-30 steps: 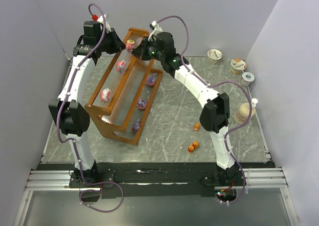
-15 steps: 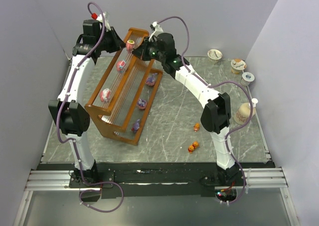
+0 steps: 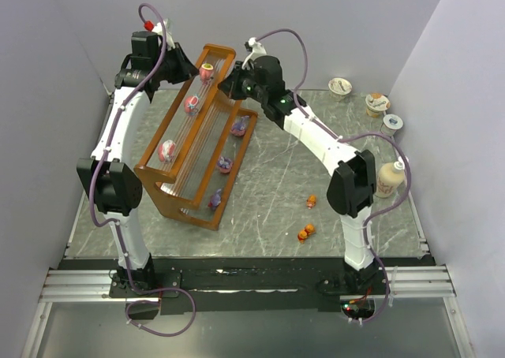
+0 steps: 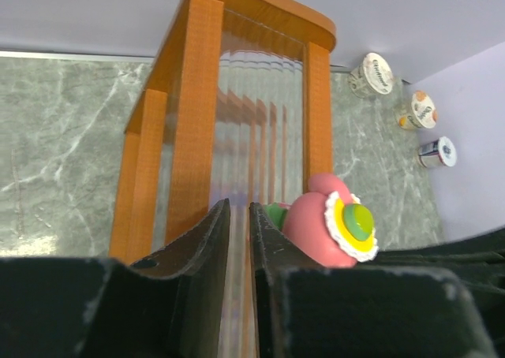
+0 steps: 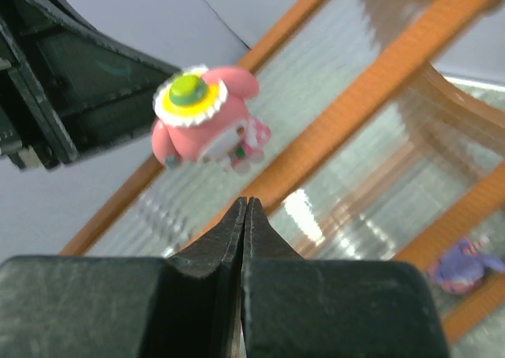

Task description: Place and organize the plastic toys onto the shelf

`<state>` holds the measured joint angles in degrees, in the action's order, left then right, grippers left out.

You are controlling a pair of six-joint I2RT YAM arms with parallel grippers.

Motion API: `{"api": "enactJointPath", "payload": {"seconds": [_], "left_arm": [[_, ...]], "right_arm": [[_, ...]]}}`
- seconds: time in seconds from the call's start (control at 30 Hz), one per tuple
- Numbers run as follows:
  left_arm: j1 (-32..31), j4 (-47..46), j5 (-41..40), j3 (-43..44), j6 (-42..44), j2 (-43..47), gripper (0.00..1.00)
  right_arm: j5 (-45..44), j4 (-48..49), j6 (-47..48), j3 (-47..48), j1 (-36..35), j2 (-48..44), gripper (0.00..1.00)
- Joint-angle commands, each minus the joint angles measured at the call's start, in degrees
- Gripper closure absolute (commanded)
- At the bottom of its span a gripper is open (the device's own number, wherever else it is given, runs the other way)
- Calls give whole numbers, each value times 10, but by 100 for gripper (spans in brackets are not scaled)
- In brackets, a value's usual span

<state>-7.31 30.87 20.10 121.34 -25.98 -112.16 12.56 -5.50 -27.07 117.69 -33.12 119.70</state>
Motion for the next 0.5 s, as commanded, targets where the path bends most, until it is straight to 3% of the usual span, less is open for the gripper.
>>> {"api": "enactJointPath", "payload": {"seconds": [0.0, 0.13, 0.2, 0.33, 0.47], "left_arm": [[2, 1, -28, 19, 16, 30, 76], [4, 9, -63, 8, 31, 53, 71], [7, 9, -80, 0, 35, 71, 67], [13, 11, -110, -24, 35, 105, 58], [20, 20, -146, -40, 26, 144, 45]], "right_arm": [[-29, -57, 19, -39, 6, -57, 99], [-71, -115, 21, -69, 10, -110, 88], [-100, -151, 22, -103, 11, -133, 78], [-192, -212, 6, -183, 17, -215, 48], [-253, -310, -50, -280, 25, -275, 34]]}}
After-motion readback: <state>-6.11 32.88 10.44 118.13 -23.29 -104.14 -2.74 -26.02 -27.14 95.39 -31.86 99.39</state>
